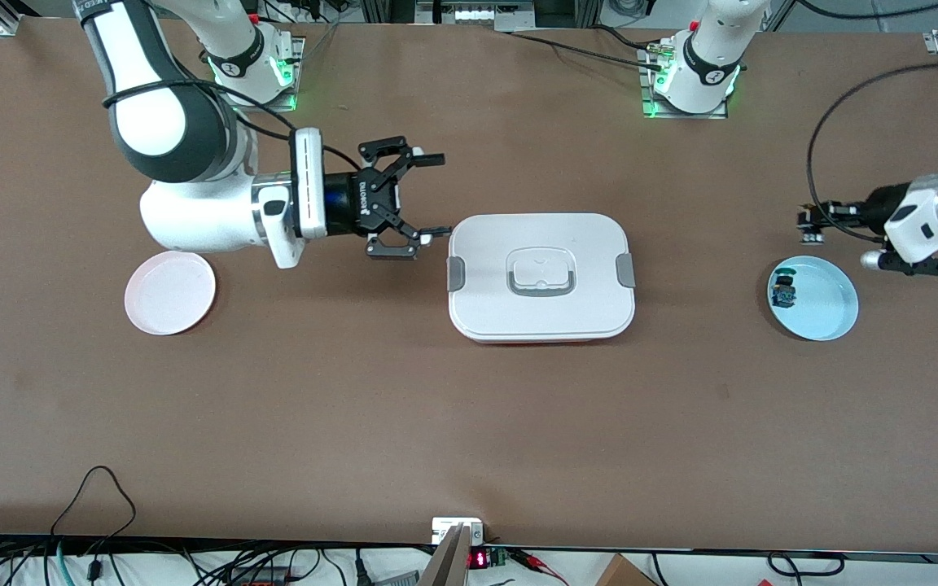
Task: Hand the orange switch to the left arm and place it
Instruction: 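Lower the switch onto the blue plate with the left gripper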
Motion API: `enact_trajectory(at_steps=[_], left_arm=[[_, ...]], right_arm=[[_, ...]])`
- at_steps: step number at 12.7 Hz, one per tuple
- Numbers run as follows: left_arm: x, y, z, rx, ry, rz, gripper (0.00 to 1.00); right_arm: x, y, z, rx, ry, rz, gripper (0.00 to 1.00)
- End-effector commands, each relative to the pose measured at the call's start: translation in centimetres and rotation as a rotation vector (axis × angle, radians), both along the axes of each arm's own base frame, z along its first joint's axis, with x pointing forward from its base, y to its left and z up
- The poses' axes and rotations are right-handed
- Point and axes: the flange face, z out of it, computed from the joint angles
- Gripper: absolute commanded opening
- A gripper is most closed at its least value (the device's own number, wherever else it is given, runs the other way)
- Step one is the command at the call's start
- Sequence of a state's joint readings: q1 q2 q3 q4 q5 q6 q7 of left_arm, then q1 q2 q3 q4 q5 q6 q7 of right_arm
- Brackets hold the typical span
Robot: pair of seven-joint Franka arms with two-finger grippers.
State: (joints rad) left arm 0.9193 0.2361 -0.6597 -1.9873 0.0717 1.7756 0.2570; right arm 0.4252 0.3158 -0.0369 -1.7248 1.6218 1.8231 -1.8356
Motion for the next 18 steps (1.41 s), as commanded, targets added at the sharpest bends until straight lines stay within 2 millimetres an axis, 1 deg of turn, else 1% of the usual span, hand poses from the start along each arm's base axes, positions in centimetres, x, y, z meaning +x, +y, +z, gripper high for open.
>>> enact_trajectory(at_steps=[1, 3, 4, 5, 7, 8, 9, 10, 11, 12, 13, 14, 15, 16, 17, 18], left_arm=[[2.2, 3.3, -5.4, 0.155, -0.003, -0.089, 0.0], [3.4, 5.4, -9.4, 0.245, -0.012, -0.138, 0.0], [3.9, 6.2, -11.0, 0.25, -0.008, -0.147, 0.0], [4.6, 6.5, -12.2, 0.243, -0.01, -0.15, 0.0], [6.1, 6.2, -13.9, 0.295, -0.018, -0.164, 0.0], [6.4, 6.0, -14.7, 0.313, -0.017, -0.139, 0.0], [7.0, 5.4, -14.9, 0.328, -0.025, -0.138, 0.0], [7.9, 4.6, -15.0, 0.324, -0.035, -0.143, 0.03], [7.9, 4.6, -15.7, 0.319, -0.028, -0.144, 0.05], [7.9, 4.4, -16.2, 0.314, -0.024, -0.149, 0.13], [8.3, 4.0, -16.4, 0.311, -0.027, -0.156, 0.26], [8.7, 4.5, -16.3, 0.305, -0.035, -0.154, 0.42], [9.2, 5.0, -16.1, 0.301, -0.046, -0.146, 0.79], [9.3, 5.4, -15.7, 0.29, -0.051, -0.136, 1.0], [9.6, 5.2, -15.0, 0.299, -0.058, -0.14, 1.0], [10.3, 5.3, -13.7, 0.306, -0.08, -0.132, 1.0]], right_arm=[[-0.2, -3.3, 1.7, -0.07, 0.062, 0.019, 1.0], [0.3, -6.1, 1.9, -0.122, 0.175, 0.043, 1.0], [0.4, -7.4, 2.1, -0.153, 0.235, 0.052, 1.0], [0.5, -8.6, 2.2, -0.19, 0.277, 0.055, 1.0], [0.4, -10.5, 2.1, -0.283, 0.378, 0.046, 1.0], [0.4, -11.0, 1.9, -0.324, 0.428, 0.033, 1.0], [0.5, -11.7, 1.9, -0.346, 0.459, 0.018, 1.0], [0.7, -12.5, 1.8, -0.358, 0.494, 0.004, 1.0], [0.8, -13.3, 1.9, -0.378, 0.559, -0.015, 1.0], [0.9, -14.0, 1.9, -0.396, 0.64, -0.036, 1.0], [1.1, -15.1, 1.8, -0.415, 0.721, -0.07, 1.0], [1.2, -15.9, 1.4, -0.448, 0.781, -0.097, 1.0], [1.2, -16.3, 1.2, -0.513, 0.825, -0.123, 1.0], [1.2, -17.0, 1.2, -0.57, 0.889, -0.161, 1.0], [1.1, -17.7, 1.3, -0.61, 0.933, -0.19, 1.0], [0.9, -18.3, 1.1, -0.687, 0.946, -0.221, 1.0]])
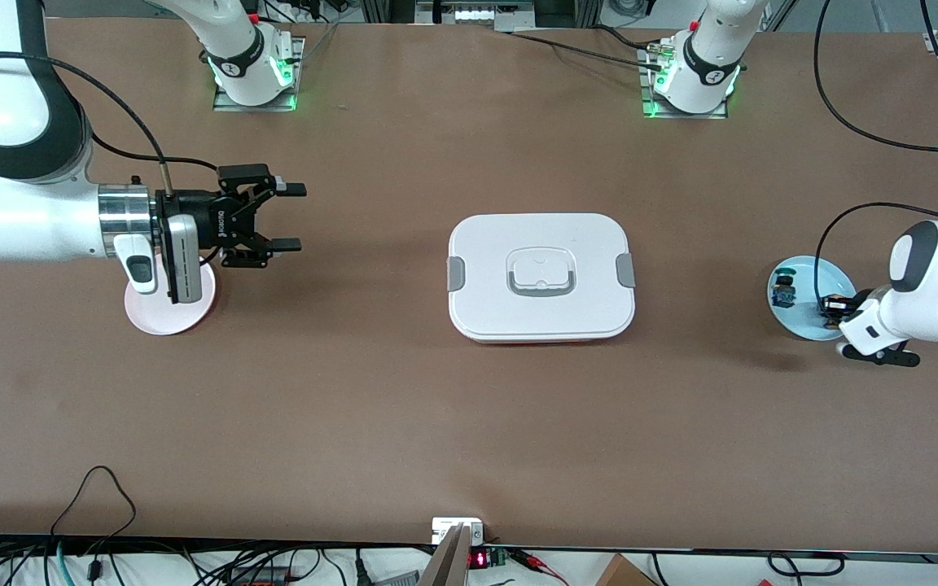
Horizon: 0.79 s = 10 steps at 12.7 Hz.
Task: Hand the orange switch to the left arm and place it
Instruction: 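Lower the switch onto the blue plate with the left gripper, then open the left gripper and release the switch on the blue plate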
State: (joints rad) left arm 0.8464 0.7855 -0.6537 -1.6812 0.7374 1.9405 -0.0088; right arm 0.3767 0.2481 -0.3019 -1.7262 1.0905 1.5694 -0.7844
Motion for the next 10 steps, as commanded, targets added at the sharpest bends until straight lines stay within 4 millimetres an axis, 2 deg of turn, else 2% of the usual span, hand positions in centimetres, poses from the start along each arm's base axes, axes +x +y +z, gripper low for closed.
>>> enact_trajectory(at_steps=[1, 2, 4, 7, 9, 10], left_arm=[[2.2, 0.5, 3.2, 0.015, -0.05, -0.001, 1.0], [3.2, 0.2, 6.0, 0.006, -0.096, 0.002, 1.0], [3.9, 0.1, 10.9, -0.025, -0.15, -0.016, 1.0], [3.4, -0.5, 21.9, -0.188, -0.188, -0.034, 1.0], [3.6, -2.8, 28.4, -0.205, -0.18, -0.054, 1.0], [3.8, -4.7, 30.4, -0.209, -0.182, -0.084, 1.0]], right_arm=[[-0.5, -1.8, 0.6, -0.201, 0.08, -0.038, 1.0], [-0.1, -2.5, 0.9, -0.292, 0.103, -0.091, 1.0], [0.2, -3.7, 1.1, -0.503, 0.144, -0.162, 1.0], [0.0, -4.9, 0.9, -0.758, 0.244, -0.287, 1.0], [-0.5, -4.0, 1.2, -1.061, 0.173, -0.279, 1.0], [-1.2, -4.9, 1.5, -1.119, 0.21, -0.27, 1.0]])
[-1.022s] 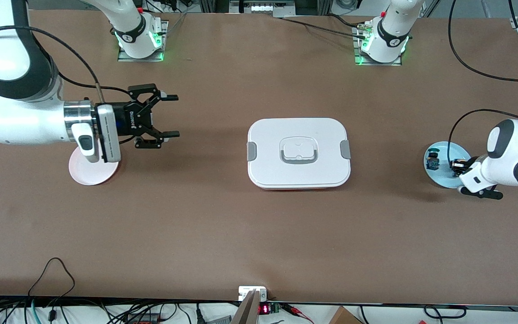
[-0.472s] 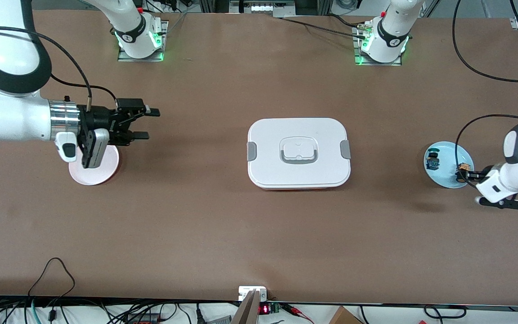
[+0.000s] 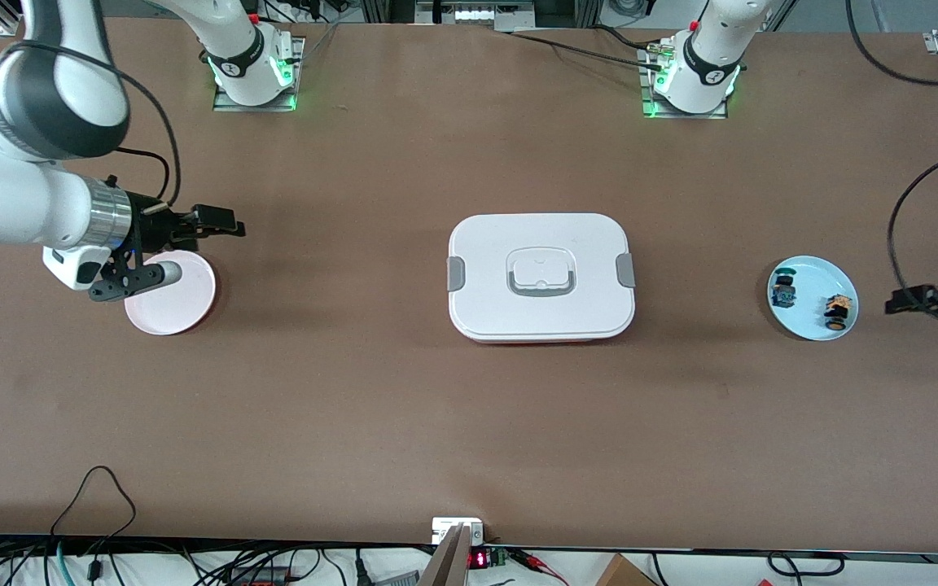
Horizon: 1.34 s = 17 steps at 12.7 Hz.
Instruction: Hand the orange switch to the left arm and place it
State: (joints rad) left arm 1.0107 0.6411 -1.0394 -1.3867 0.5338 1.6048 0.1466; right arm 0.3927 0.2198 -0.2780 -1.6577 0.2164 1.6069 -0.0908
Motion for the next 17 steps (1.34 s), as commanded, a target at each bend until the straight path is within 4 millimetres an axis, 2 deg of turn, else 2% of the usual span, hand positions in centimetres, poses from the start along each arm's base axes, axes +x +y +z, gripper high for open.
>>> enact_trajectory(at_steps=[1, 2, 3, 4, 5, 6, 9, 10, 11, 13, 16, 17], left_arm=[[0.2, -5.2, 6.3, -0.005, -0.021, -0.079, 1.0], [0.1, -8.0, 8.2, 0.022, -0.04, -0.111, 1.0], [-0.3, -11.9, 10.6, 0.031, -0.053, -0.154, 1.0], [-1.0, -14.3, 14.1, 0.005, -0.079, -0.159, 1.0], [-1.7, -16.3, 16.8, 0.023, -0.095, -0.139, 1.0], [-2.3, -17.6, 17.7, 0.012, -0.075, -0.119, 1.0], [-4.2, -16.7, 19.6, -0.066, -0.066, -0.011, 1.0], [-4.8, -16.9, 19.0, -0.069, -0.042, 0.015, 1.0], [-5.7, -15.9, 18.4, -0.078, -0.019, 0.062, 1.0], [-7.1, -15.5, 15.8, -0.061, 0.021, 0.106, 1.0], [-8.7, -15.7, 12.3, -0.039, 0.035, 0.192, 1.0], [-8.6, -16.1, 12.3, -0.032, 0.033, 0.192, 1.0]], right_arm=[[-1.0, -0.1, 2.1, -0.148, 0.045, -0.004, 1.0], [-0.6, -1.5, 3.5, -0.184, 0.023, -0.005, 1.0], [-0.2, -3.0, 4.4, -0.218, 0.002, -0.019, 1.0], [0.3, -4.6, 5.4, -0.22, -0.023, -0.047, 1.0], [0.7, -7.3, 6.0, -0.212, -0.037, -0.095, 1.0], [0.9, -8.7, 6.6, -0.205, -0.05, -0.121, 1.0], [0.6, -11.2, 8.2, -0.17, -0.083, -0.176, 1.0], [0.4, -11.4, 8.7, -0.168, -0.09, -0.18, 1.0], [0.4, -11.0, 8.7, -0.176, -0.09, -0.169, 1.0], [0.2, -11.4, 8.7, -0.174, -0.095, -0.161, 1.0], [-2.5, -11.6, 7.9, -0.16, -0.185, -0.169, 1.0], [-2.7, -11.6, 8.1, -0.16, -0.192, -0.168, 1.0]])
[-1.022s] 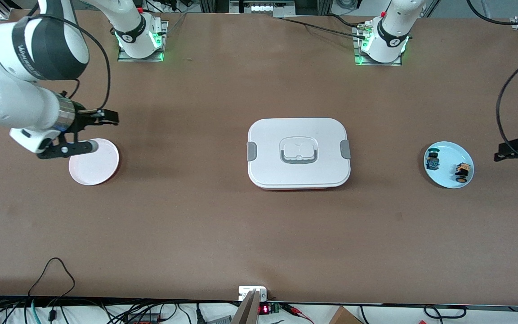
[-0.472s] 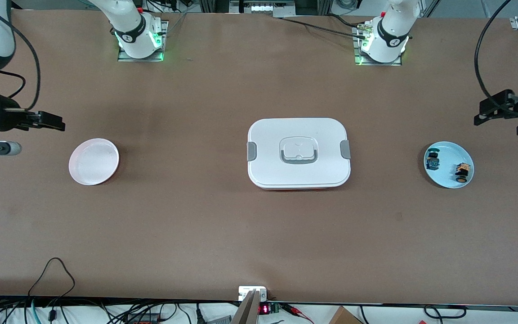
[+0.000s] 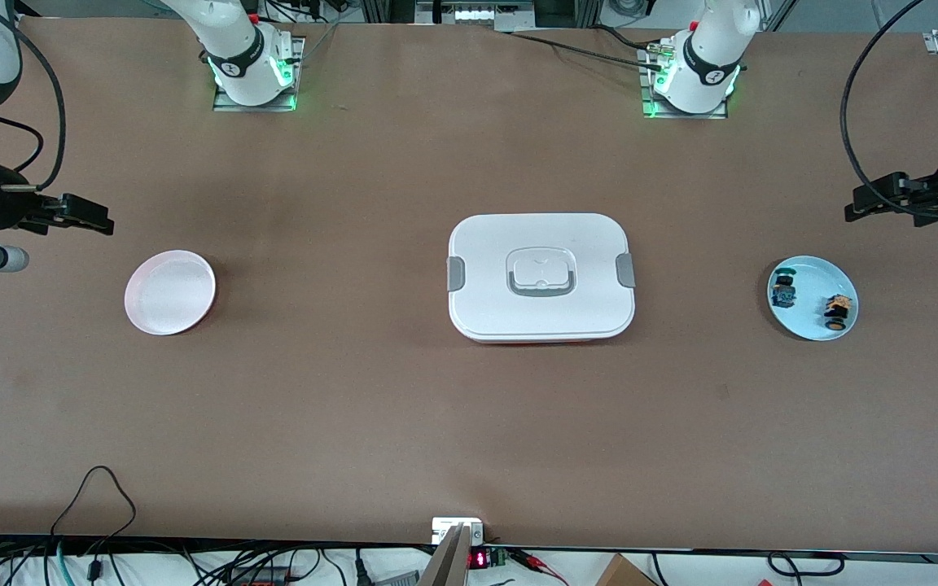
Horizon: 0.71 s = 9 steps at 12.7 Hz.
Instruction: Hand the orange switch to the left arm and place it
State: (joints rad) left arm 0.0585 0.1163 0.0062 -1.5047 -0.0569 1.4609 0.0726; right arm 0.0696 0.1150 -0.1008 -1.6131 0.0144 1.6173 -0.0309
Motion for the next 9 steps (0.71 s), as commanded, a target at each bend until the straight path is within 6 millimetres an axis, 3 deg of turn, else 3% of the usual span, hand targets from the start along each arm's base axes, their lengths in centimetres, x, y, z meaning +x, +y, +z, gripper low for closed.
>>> enact_trajectory(at_steps=[1, 9], left_arm=[[-1.6, -1.3, -0.1, 0.002, -0.016, 0.029, 1.0], [-0.5, -0.7, 0.9, 0.005, -0.098, 0.027, 1.0]], right_arm=[[-2.4, 0.0, 0.6, -0.009, -0.044, -0.011, 1.0], [-2.7, 1.2, 2.0, -0.007, -0.015, 0.016, 1.0]])
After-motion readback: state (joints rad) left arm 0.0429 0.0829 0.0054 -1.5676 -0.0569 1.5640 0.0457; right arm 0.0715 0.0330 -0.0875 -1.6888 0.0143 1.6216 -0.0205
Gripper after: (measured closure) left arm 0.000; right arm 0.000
